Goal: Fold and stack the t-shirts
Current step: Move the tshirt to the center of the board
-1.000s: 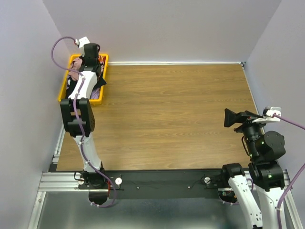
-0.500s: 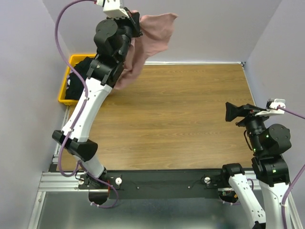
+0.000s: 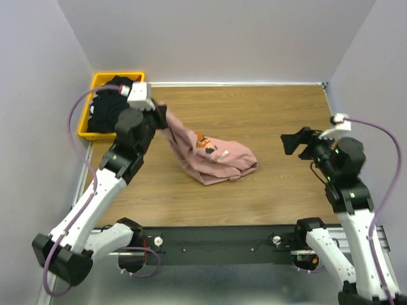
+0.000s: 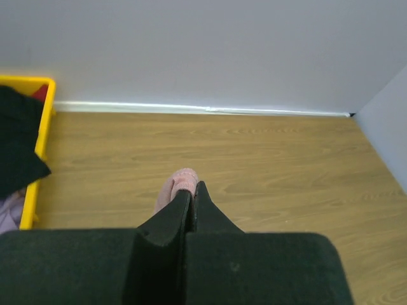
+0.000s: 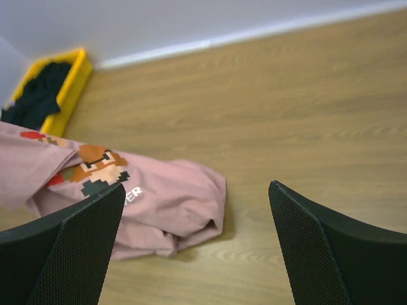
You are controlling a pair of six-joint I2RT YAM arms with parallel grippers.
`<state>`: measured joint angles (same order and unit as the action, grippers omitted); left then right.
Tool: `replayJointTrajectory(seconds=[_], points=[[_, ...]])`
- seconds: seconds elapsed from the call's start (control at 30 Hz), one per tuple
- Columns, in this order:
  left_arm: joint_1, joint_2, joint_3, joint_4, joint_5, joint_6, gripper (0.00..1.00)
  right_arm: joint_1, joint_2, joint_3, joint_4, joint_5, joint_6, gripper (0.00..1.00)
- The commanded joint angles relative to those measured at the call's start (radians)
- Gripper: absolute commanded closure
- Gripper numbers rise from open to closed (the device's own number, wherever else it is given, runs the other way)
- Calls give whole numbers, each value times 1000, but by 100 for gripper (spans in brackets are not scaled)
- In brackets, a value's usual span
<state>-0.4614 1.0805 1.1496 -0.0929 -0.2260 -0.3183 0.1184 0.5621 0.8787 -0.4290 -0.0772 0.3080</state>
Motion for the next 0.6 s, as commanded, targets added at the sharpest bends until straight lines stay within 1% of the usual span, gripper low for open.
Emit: replayJointTrajectory(seconds=[0.0,0.03,0.1,0.13,0.17,0.27,0.3,0.33,0.47,0.57], points=[[13,-183,-252,64,-42,-80,100,4,169,-46,1,-215,92,0],[15,-207,-334,56,-38,-99,100,6,264,-56,13,-255,104,0],[17,-273,-401,48,-33,-108,100,6,361,-63,50,-356,138,0],[17,-292,-456,45,-39,-119,100,6,418,-66,58,-380,163,0],[15,-332,-481,41,-44,-129,100,6,515,-66,68,-404,172,0],[17,-379,-548,41,-53,-139,100,15,649,-75,91,-411,180,0],[20,-402,-560,41,-55,-137,100,30,720,-79,116,-401,186,1],[20,-410,-573,39,-59,-137,100,38,745,-87,130,-401,193,5],[23,-426,-574,18,-87,-136,100,107,832,-104,171,-358,212,6],[23,-413,-564,-1,-110,-140,100,116,872,-153,217,-418,235,6]])
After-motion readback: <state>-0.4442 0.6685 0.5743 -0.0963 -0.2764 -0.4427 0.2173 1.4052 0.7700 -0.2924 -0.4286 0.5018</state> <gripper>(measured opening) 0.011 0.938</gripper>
